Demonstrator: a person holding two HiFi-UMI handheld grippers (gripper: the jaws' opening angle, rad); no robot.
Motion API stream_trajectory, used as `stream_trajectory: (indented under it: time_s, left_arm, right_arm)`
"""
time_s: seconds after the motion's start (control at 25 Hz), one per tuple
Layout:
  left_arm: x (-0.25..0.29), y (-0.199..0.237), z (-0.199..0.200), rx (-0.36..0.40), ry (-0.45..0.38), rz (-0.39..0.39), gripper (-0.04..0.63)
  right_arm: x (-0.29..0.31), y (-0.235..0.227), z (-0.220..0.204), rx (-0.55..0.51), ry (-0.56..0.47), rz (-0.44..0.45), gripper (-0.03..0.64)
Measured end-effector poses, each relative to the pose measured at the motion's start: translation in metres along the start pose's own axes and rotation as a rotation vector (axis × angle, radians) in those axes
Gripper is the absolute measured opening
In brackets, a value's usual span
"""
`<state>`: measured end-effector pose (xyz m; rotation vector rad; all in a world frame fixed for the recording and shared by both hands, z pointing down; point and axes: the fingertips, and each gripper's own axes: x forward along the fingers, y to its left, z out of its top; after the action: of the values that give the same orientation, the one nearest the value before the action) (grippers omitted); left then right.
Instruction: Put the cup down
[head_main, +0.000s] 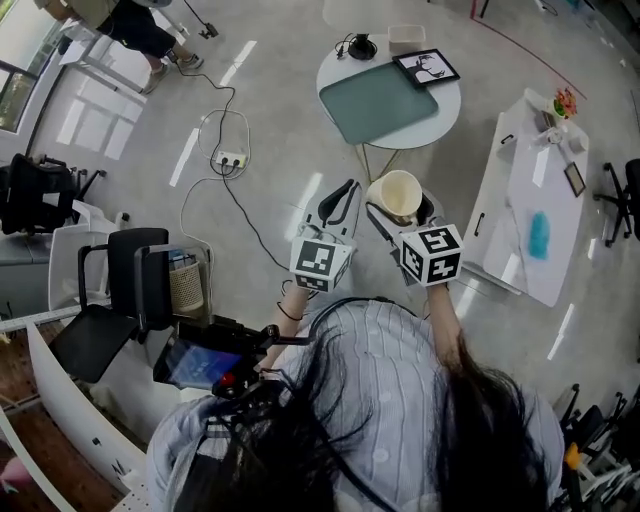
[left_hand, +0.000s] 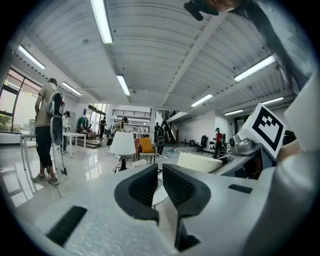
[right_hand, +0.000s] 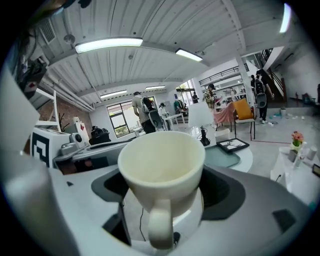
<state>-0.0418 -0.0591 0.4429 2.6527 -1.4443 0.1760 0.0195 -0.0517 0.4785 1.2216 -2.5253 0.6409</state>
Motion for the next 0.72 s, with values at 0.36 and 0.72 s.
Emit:
stream_trajectory:
  time_s: [0.36,0.72]
  left_arm:
    - [0.037,0.063,0.000,0.019,0.021,-0.093,0.031]
    - [0.052,0.106,-0.004,-0.015,0.034,-0.126,0.031]
  right_arm:
    - [0.069,-0.012,0.030,0.033,0.012,-0.072,0.397]
    - [0.111,-0.012,0.044,0.054,0.033,-0.106,0.397]
